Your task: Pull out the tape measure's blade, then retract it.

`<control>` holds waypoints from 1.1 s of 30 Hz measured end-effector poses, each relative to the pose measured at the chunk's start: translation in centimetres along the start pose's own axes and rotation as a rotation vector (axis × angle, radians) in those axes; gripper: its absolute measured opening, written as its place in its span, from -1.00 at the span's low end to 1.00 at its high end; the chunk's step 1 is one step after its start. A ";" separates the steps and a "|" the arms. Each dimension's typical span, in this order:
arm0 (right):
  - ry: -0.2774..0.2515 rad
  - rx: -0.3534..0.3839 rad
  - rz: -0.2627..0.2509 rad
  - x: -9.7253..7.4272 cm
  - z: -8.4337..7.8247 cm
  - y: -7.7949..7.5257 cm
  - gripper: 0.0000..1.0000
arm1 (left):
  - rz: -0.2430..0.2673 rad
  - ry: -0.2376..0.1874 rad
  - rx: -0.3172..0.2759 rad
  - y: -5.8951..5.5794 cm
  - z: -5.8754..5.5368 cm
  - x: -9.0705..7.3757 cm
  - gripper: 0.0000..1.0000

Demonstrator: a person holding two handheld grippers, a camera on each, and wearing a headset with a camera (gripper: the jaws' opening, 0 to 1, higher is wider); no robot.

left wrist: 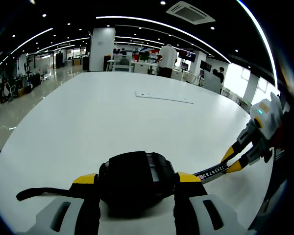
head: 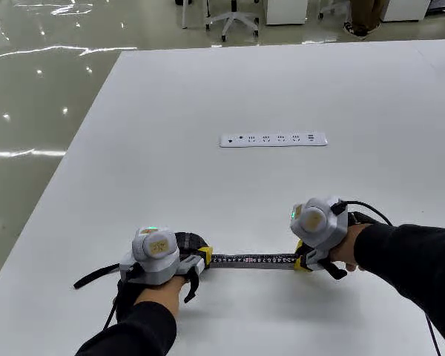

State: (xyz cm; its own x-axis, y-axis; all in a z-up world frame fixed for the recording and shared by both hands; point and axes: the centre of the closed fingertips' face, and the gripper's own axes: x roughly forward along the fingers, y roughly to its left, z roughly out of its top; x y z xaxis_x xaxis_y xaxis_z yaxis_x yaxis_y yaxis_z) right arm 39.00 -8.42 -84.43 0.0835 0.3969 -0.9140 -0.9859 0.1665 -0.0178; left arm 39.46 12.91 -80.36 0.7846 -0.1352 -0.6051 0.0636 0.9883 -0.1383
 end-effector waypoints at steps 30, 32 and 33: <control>-0.022 -0.005 0.007 0.5 1.4 0.3 -0.79 | -0.003 0.000 -0.019 0.2 -0.1 0.1 0.14; -0.024 -0.001 0.005 0.5 1.4 0.3 -0.79 | -0.003 0.001 -0.018 0.2 -0.1 0.1 0.14; -0.024 0.001 0.004 0.5 1.5 0.3 -0.79 | -0.003 0.002 -0.019 0.1 -0.1 0.1 0.14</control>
State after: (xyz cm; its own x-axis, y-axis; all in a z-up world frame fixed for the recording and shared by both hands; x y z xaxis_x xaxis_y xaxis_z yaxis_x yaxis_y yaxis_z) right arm 38.94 -6.82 -84.33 0.0826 0.4191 -0.9042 -0.9861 0.1655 -0.0133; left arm 39.47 13.04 -80.48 0.7834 -0.1382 -0.6059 0.0542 0.9865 -0.1548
